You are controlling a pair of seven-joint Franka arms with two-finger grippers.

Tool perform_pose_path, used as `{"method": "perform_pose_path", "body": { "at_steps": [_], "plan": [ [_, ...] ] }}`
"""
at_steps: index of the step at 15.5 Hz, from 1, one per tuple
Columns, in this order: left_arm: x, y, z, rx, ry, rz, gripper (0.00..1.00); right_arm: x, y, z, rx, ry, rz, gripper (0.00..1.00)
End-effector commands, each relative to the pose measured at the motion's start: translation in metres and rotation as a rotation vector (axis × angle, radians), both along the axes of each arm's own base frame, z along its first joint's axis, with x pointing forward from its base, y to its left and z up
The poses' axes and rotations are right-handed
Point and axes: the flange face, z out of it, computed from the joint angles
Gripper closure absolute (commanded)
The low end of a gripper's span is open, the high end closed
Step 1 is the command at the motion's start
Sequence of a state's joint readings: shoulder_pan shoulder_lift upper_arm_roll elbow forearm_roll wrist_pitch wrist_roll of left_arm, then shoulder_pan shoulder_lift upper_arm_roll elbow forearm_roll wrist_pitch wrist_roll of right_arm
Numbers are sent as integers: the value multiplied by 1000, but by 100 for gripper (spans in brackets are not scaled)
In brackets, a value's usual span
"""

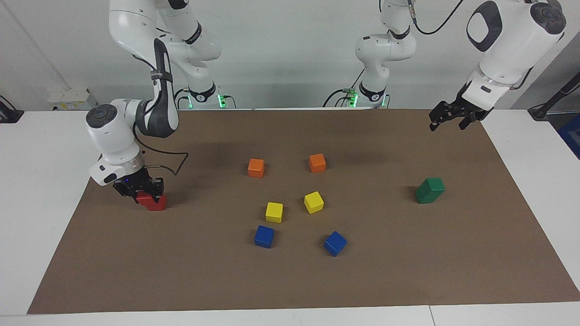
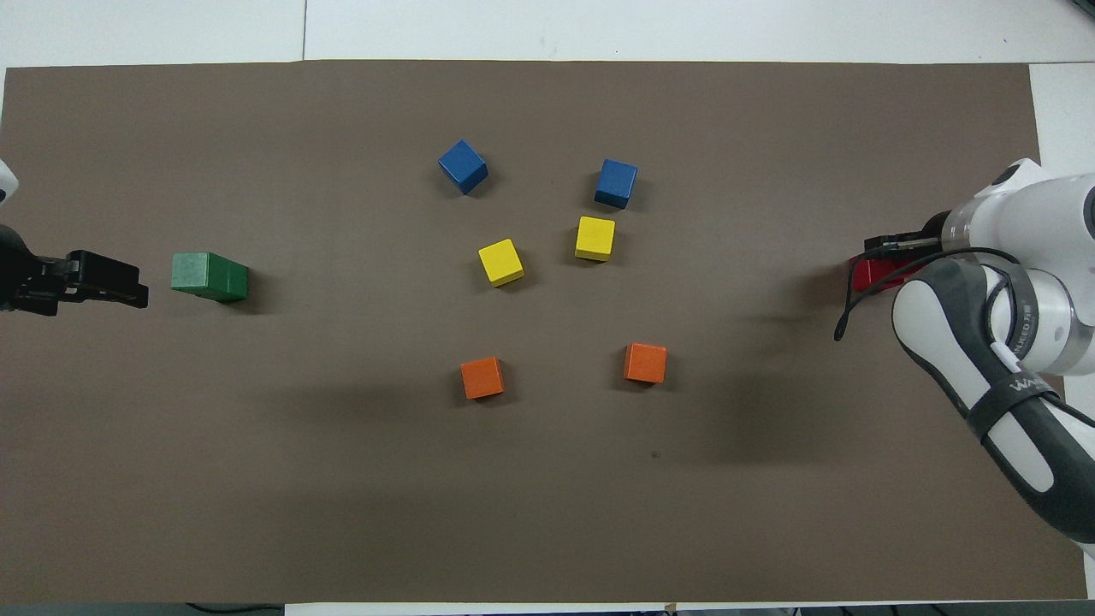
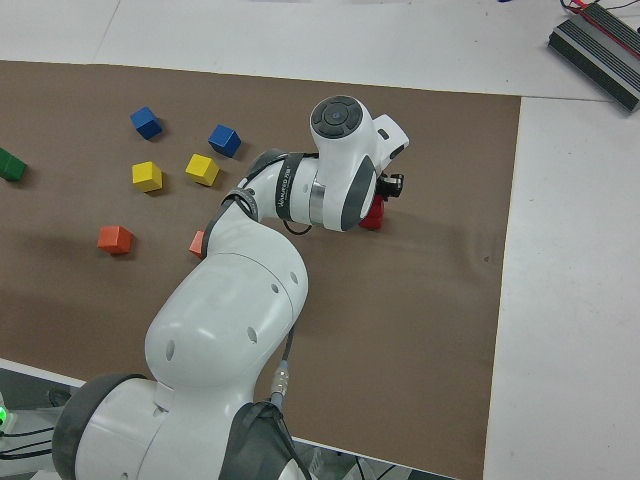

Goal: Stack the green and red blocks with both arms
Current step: 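Carry the red cube with the right gripper onto the first red cube, then open the right gripper and draw it back from the red stack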

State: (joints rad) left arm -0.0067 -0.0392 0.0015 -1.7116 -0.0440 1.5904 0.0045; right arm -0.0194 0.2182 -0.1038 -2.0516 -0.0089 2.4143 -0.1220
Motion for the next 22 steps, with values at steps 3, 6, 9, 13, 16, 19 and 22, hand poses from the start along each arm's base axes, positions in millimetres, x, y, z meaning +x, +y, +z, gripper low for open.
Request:
{"method": "perform_pose_path", "body": {
  "at_steps": [3, 6, 9, 13, 16, 19, 22],
  "plan": [
    [-6, -1, 4, -21, 1, 10, 0, -1, 0, 8, 7, -15, -12, 0],
    [-6, -1, 4, -21, 1, 10, 0, 14, 19, 47, 9, 15, 19, 0],
    [-6, -1, 4, -21, 1, 10, 0, 22, 28, 109, 14, 76, 34, 0],
    [-6, -1, 4, -21, 1, 10, 0, 3, 41, 208, 13, 43, 58, 0],
    [-6, 0, 4, -21, 1, 11, 0, -25, 57, 248, 28, 97, 78, 0],
    [-6, -1, 4, -21, 1, 10, 0, -43, 77, 259, 29, 186, 94, 0],
    [-6, -1, 4, -21, 1, 10, 0, -56, 80, 264, 28, 222, 51, 0]
  ]
}}
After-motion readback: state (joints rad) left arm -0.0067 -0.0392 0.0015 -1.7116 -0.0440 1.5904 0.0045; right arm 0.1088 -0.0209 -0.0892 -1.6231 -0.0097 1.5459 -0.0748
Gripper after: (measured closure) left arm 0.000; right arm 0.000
